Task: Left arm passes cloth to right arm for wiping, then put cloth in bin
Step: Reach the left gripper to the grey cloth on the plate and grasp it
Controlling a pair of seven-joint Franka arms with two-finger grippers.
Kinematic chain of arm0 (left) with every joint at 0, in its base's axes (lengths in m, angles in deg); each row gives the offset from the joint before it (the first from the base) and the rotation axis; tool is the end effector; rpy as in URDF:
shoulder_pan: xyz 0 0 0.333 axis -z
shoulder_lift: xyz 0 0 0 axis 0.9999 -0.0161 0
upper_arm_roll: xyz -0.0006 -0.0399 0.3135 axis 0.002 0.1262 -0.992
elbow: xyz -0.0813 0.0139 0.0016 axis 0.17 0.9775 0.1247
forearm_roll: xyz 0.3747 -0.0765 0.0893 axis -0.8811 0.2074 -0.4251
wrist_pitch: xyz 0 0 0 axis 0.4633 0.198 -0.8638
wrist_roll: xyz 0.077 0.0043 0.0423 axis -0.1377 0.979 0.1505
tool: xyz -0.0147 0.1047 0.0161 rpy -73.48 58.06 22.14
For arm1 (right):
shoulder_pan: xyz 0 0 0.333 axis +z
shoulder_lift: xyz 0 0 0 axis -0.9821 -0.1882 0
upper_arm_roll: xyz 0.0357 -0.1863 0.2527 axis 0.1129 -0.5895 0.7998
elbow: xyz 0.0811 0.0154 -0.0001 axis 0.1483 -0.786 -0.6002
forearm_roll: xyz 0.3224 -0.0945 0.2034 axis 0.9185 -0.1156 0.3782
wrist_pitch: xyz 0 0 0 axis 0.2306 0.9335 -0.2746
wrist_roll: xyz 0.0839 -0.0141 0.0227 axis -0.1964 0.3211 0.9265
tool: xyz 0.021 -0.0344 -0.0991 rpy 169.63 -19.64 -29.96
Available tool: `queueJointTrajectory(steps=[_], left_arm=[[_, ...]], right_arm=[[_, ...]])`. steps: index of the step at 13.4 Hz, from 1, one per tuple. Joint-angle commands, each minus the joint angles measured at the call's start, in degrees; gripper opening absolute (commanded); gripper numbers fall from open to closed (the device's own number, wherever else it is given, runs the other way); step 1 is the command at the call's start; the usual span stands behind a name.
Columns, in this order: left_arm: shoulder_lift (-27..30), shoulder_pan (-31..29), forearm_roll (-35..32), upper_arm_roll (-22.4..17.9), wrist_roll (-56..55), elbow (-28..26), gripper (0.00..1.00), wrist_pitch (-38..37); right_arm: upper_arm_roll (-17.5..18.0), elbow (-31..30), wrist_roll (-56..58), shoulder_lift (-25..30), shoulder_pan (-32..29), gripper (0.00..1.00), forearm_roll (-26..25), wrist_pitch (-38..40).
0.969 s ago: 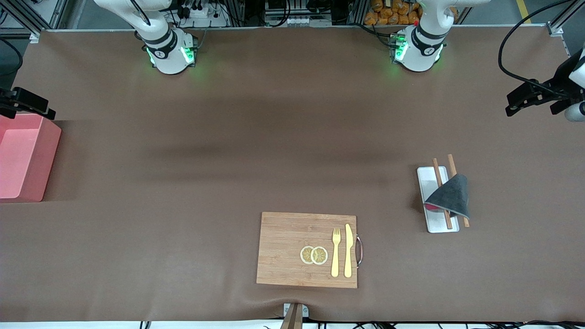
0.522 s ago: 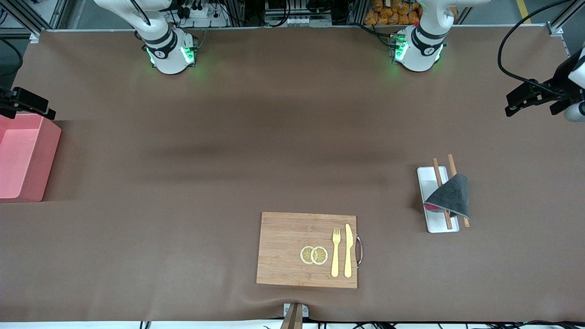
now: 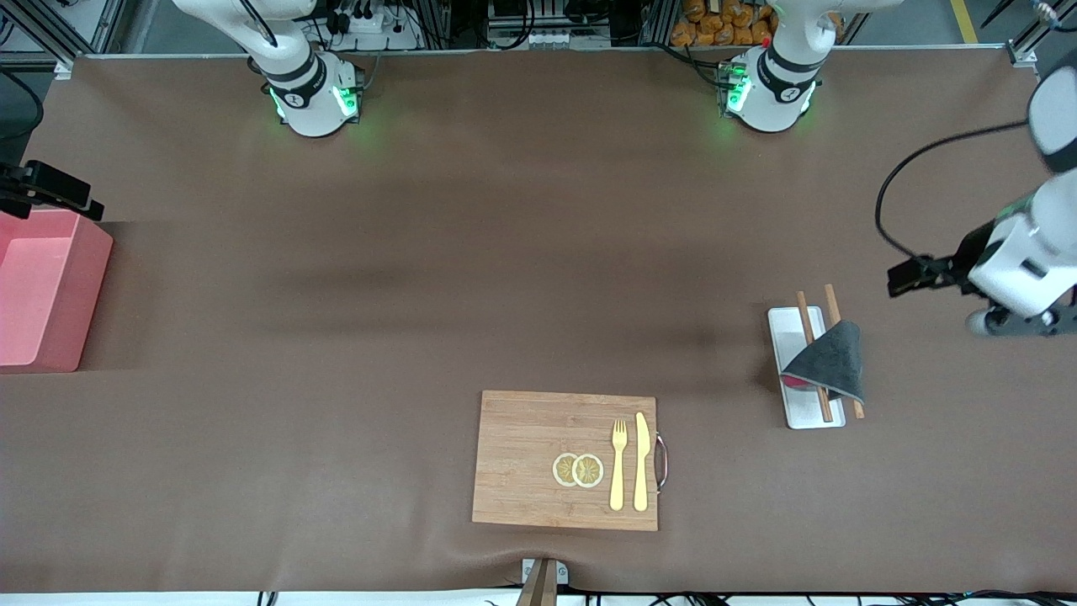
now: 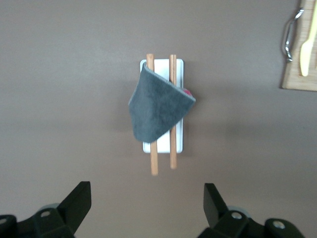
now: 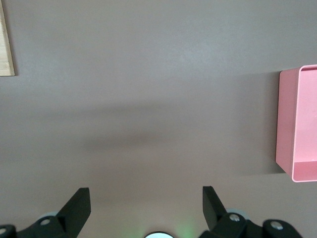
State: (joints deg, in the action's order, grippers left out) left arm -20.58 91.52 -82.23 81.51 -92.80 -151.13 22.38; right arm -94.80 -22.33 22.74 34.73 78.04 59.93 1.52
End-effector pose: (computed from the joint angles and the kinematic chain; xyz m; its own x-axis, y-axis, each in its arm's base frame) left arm 0.6261 -0.0277 0.5172 0.9977 0.0266 -0.0616 0.0246 -0.9992 -0.0325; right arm 0.5473 -0.0523 0.6391 0.9945 -0.0526 -0.0907 -0.0564 -0.9976 -0.0404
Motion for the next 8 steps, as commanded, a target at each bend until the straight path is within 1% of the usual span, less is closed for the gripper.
queueJointTrajectory(steps=[1,2,3,5,8], left_arm=[[-3.2,-0.6,-0.5,0.2,-0.4,-1.6,1.0,5.2],[-5.2,-0.6,-0.5,0.2,-0.4,-1.6,1.0,6.7],[-7.5,-0.8,-0.5,0.2,-0.4,-1.8,0.94,8.3],[-11.0,-0.9,-0.5,0.1,-0.4,-2.8,0.92,13.3],[-12.6,-0.9,-0.5,0.1,-1.1,-7.5,0.81,19.9]], right_arm=[[0.0,-0.2,0.2,0.1,1.5,1.0,-0.3,0.6],[-0.1,-0.2,0.4,-0.6,2.4,1.0,-0.4,0.6],[-0.1,-0.1,0.3,-1.0,3.8,1.0,-0.5,0.6],[-0.1,-0.1,0.1,-1.5,4.9,1.0,-0.9,0.6],[0.0,-0.3,0.5,-2.1,6.3,1.0,-0.4,1.3]])
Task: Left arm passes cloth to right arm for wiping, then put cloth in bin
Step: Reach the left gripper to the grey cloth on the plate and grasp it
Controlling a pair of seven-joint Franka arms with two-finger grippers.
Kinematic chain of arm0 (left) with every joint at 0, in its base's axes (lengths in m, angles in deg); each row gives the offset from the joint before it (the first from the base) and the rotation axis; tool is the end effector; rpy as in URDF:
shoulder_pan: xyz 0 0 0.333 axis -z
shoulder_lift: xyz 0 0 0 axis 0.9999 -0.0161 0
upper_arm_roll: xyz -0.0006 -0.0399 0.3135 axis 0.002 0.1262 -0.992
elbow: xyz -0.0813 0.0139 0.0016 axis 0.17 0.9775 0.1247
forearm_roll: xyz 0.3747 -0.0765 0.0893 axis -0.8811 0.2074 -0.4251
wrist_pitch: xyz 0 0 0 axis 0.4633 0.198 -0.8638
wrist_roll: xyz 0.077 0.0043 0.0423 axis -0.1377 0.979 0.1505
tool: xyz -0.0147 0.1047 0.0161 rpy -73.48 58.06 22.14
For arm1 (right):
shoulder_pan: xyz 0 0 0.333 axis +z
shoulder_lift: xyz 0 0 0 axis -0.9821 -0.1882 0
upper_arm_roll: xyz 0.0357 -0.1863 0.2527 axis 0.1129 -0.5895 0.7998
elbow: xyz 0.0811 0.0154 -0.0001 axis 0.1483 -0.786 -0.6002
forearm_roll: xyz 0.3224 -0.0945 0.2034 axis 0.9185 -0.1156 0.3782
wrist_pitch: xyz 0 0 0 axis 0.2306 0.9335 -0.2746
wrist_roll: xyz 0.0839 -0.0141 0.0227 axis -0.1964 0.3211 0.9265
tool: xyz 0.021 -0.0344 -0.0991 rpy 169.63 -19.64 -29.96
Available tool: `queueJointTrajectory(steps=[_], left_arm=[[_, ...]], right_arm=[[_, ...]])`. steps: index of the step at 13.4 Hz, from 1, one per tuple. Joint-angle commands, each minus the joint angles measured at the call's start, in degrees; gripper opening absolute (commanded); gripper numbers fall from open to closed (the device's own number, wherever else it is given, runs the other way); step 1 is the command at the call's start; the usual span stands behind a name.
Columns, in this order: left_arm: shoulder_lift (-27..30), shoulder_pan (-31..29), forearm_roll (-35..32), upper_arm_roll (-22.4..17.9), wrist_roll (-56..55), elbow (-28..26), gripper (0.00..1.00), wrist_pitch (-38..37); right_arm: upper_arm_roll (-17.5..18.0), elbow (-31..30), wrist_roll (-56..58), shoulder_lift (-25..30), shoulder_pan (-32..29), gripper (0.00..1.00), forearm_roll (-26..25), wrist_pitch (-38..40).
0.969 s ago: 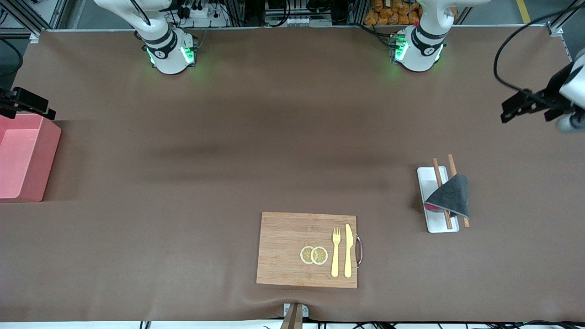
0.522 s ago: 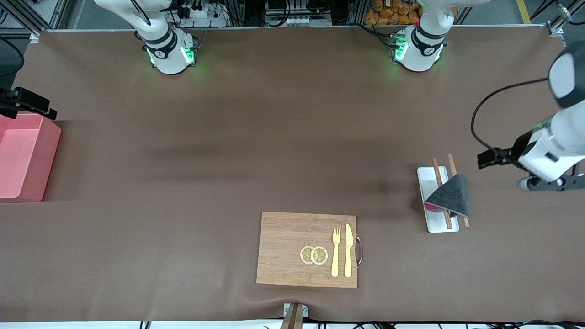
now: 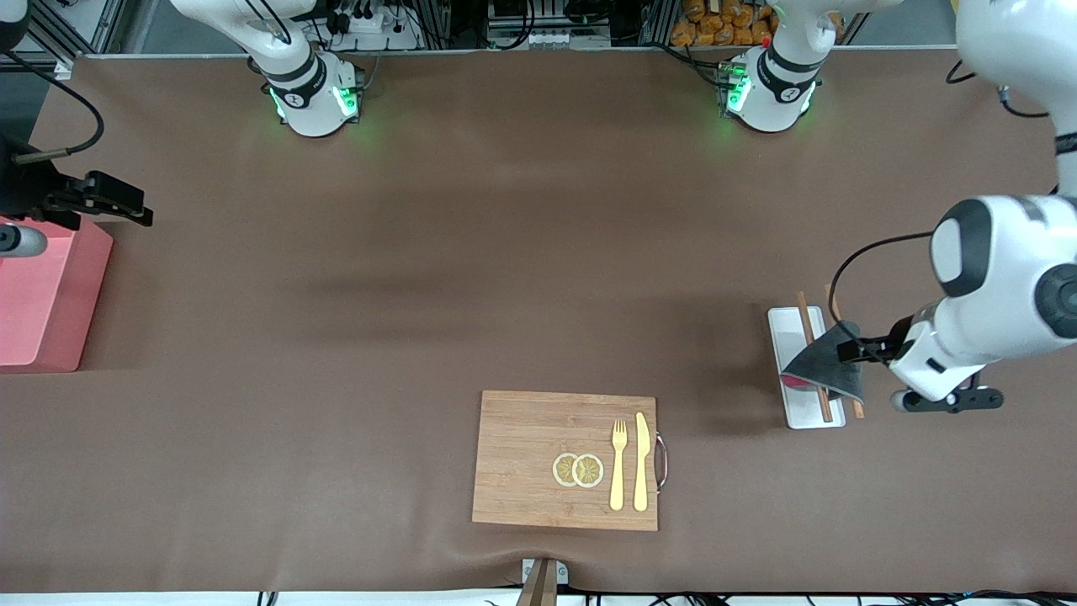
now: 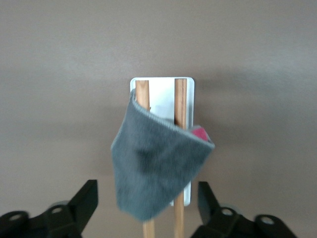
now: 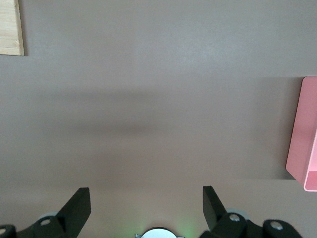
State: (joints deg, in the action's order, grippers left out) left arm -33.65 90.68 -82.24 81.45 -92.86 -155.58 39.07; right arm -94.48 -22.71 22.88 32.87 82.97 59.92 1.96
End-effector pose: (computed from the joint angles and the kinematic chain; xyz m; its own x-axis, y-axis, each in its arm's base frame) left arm 0.6702 -0.0203 0.3554 0.9965 0.0353 -0.0763 0.0331 -0.9990 -0.0298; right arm 0.5583 -0.0014 0.6176 0.9897 0.0411 -0.1370 0.0359 -0.9985 -0.0404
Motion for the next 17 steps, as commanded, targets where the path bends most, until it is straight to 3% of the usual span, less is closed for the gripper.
queueJointTrajectory(steps=[1,7,14,17], left_arm=[[0.4,0.0,-0.5,0.1,-1.6,-4.5,0.76,4.6],[0.5,0.0,-0.9,-0.1,-1.8,-6.7,0.58,5.8],[0.5,0.3,-1.0,-0.1,-2.0,-6.1,0.21,5.8],[0.4,0.2,-1.3,-0.1,-2.1,-6.3,0.04,5.8]], right_arm=[[-0.3,0.2,0.4,-0.9,2.4,1.0,-0.3,2.8],[-0.2,0.1,-0.8,-1.1,5.1,1.0,0.4,5.2],[-0.2,0.1,-11.1,-6.7,6.1,1.0,10.1,4.7],[-0.2,-1.3,-11.3,-7.4,6.9,1.0,10.5,4.8]])
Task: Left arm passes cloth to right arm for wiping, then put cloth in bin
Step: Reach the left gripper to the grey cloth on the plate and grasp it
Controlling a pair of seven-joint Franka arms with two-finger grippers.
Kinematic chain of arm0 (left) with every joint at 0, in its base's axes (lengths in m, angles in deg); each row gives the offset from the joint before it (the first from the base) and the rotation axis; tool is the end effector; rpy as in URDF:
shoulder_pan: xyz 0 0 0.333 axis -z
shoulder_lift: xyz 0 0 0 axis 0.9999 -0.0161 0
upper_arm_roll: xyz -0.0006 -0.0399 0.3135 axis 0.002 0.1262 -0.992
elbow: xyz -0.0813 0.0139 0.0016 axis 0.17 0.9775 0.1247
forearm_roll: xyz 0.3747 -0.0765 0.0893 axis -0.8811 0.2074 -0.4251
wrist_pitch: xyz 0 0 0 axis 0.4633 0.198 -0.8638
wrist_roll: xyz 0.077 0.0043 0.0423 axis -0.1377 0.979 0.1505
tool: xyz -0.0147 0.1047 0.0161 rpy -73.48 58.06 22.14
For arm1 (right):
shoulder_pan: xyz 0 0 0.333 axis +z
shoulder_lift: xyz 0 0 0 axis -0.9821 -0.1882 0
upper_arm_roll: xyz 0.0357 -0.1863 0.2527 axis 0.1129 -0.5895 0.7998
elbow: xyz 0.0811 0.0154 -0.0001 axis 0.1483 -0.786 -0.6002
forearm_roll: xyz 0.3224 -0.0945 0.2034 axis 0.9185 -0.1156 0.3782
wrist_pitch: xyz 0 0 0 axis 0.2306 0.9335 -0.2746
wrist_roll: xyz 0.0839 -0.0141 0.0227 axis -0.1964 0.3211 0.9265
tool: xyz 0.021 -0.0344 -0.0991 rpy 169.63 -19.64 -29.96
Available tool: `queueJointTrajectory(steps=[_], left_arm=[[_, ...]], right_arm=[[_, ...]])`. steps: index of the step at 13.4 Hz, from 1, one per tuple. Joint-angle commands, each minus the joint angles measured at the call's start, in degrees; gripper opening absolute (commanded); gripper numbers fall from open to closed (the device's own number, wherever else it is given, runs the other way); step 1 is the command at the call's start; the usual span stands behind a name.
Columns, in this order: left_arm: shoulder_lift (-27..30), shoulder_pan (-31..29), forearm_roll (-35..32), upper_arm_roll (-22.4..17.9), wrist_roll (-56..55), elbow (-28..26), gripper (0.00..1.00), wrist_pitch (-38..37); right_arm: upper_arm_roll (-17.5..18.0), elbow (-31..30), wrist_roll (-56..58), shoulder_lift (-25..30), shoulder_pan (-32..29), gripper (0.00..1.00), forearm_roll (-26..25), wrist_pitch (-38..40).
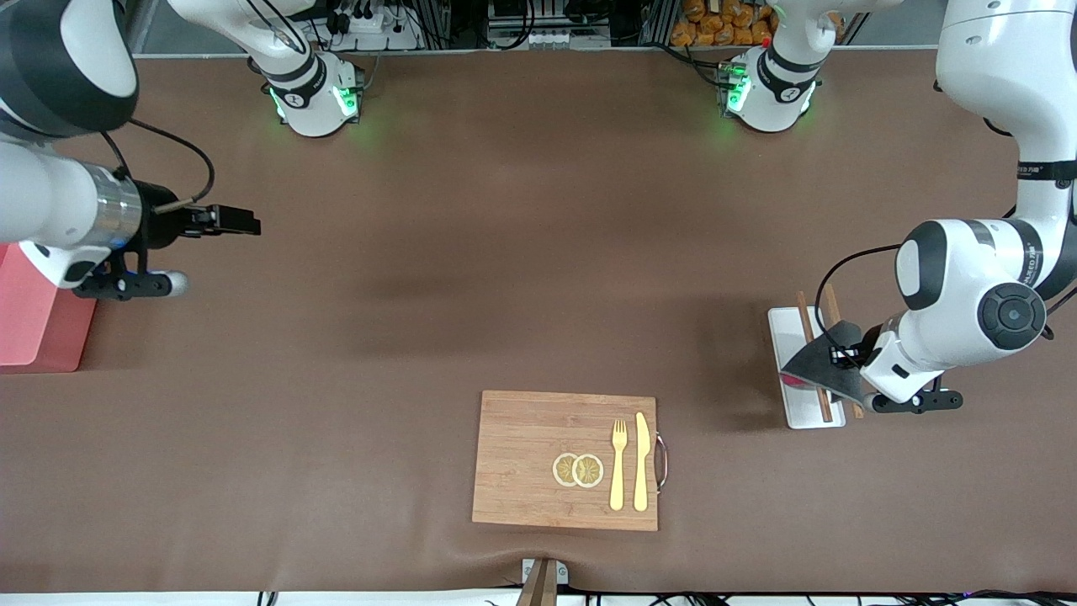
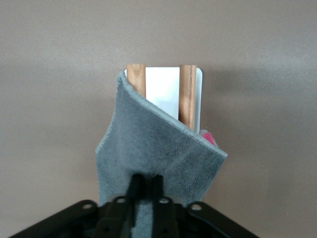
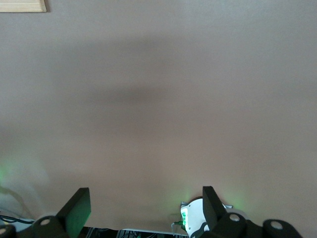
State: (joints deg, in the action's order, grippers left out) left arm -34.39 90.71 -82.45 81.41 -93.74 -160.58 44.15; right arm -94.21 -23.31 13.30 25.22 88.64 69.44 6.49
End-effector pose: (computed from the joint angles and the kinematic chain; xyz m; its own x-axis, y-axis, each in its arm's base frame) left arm 0.6592 -0.0201 0.3145 0.9951 0.0466 -0.0872 0.0438 -0.9985 -0.0338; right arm 0.5753 0.0814 0.5345 0.9291 0.0130 -0.3696 -0.0438 -0.9885 -0.1450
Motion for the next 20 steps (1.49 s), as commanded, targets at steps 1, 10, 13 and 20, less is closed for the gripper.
queueJointTrajectory(steps=[1,10,13,20], left_arm=[[1.0,0.2,-1.1,0.0,-1.2,-1.3,0.0,0.7],[4.9,3.2,-1.1,0.5,-1.1,-0.8,0.0,-1.5],[6.3,5.3,-1.1,1.4,-2.7,-0.7,0.0,-2.8],[6.7,8.7,-0.3,12.3,-23.5,6.4,0.0,-6.6]], right_arm=[[-0.4,-1.7,-2.4,0.3,1.4,1.0,1.1,0.4],[-0.7,-5.4,-7.4,0.8,-1.9,1.0,10.0,0.7],[-0.7,-5.4,-7.6,0.8,-1.9,1.0,10.3,0.8],[-0.8,-3.8,-15.7,-3.0,-4.5,1.0,19.1,-1.4]])
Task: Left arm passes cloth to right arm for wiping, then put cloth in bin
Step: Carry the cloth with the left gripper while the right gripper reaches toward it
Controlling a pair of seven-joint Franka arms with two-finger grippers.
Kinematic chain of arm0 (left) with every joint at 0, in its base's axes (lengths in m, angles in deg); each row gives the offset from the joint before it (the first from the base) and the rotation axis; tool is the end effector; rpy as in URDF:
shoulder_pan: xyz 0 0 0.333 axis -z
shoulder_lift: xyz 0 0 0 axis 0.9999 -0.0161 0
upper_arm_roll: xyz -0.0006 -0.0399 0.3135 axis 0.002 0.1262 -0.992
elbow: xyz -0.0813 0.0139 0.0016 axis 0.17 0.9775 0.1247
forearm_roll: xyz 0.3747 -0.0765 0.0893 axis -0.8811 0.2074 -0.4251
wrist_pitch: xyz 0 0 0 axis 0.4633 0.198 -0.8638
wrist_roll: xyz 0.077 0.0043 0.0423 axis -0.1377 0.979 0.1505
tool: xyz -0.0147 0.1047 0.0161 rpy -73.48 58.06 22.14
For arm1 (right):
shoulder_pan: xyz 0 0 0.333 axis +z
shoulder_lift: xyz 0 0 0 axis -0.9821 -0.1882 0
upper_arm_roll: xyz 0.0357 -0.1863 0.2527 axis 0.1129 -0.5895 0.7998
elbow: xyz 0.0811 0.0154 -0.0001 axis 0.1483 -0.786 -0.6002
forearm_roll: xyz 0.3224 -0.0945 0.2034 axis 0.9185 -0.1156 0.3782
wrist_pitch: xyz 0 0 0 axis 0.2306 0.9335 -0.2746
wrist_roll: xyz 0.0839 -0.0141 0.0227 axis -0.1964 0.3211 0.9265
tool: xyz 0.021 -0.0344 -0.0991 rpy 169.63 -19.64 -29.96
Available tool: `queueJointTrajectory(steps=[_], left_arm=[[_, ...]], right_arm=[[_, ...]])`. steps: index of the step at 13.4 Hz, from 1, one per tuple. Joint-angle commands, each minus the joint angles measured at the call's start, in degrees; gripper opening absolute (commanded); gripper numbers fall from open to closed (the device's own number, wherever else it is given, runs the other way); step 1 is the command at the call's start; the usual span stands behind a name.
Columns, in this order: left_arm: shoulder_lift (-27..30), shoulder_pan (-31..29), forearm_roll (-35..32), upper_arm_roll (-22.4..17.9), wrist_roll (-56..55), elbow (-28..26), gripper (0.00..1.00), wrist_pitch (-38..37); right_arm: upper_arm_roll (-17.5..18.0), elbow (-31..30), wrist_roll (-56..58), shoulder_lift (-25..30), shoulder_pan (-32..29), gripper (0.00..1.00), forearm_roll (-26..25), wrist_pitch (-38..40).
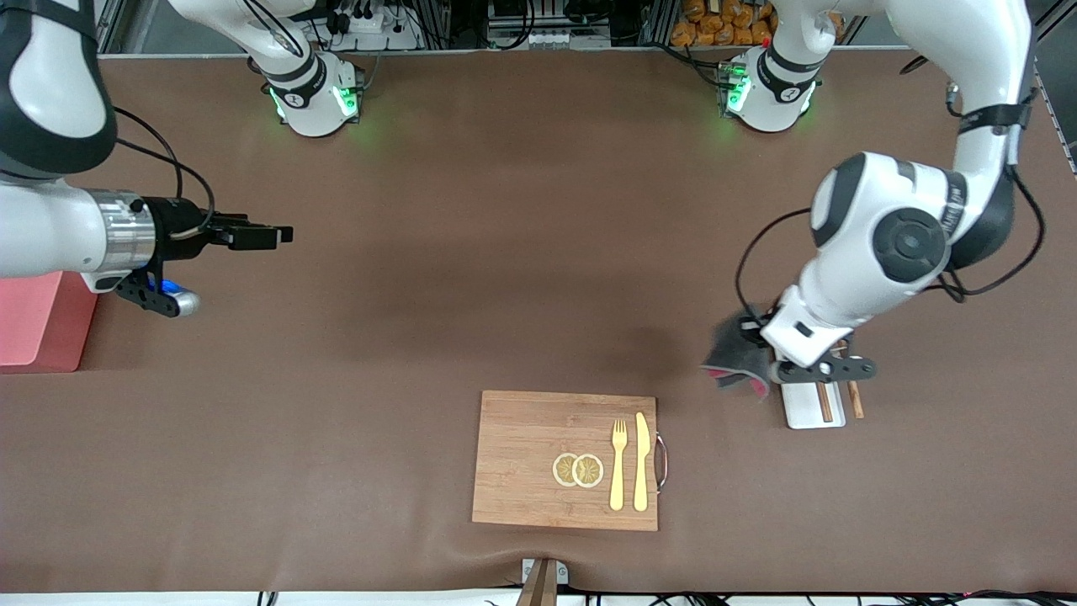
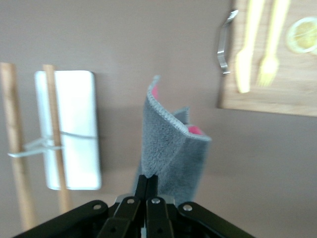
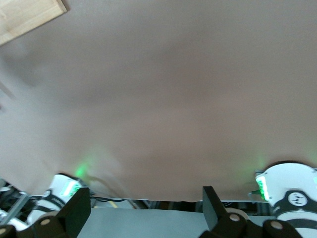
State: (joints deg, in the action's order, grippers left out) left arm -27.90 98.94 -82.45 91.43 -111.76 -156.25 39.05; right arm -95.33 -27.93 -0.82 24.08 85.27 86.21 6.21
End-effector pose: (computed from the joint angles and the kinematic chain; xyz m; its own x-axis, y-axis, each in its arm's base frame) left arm 0.6268 -0.2142 0.4201 0.9984 0.0569 0.0016 0.0568 -0.9977 0.0360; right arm 0.5771 0.0711 0.5000 0.8105 -0.2071 -0.5479 -0.4058 -0.8731 -0.2703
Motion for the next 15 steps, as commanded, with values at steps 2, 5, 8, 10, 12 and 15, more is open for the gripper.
queueJointTrajectory(steps=[2,5,8,10,12,15], left_arm=[[-1.4,0.9,-0.2,6.0,-12.9,4.4,0.0,-1.4],[-6.7,6.9,-0.3,7.3,-25.3,9.8,0.0,-0.8],[-9.7,10.4,-0.3,7.3,-31.7,12.5,0.0,2.3],[-11.4,12.4,-0.2,7.3,-33.8,14.8,0.0,3.9],[-12.0,14.5,-0.3,7.2,-36.9,15.4,0.0,6.4],[-12.0,16.2,-0.3,7.3,-41.1,15.4,0.0,8.3]], right_arm=[[0.4,1.2,-2.6,-3.3,-1.0,1.0,3.0,-2.8],[0.5,1.1,-8.1,-5.0,0.0,1.0,6.1,-6.3],[0.5,1.1,-12.4,-7.8,3.0,1.0,11.3,-10.3],[0.5,1.1,-14.2,-10.4,5.6,1.0,13.5,-14.1],[0.5,1.1,-17.1,-12.8,8.8,1.0,15.8,-18.7],[0.5,1.2,-19.9,-16.0,12.4,1.0,22.2,-26.6]])
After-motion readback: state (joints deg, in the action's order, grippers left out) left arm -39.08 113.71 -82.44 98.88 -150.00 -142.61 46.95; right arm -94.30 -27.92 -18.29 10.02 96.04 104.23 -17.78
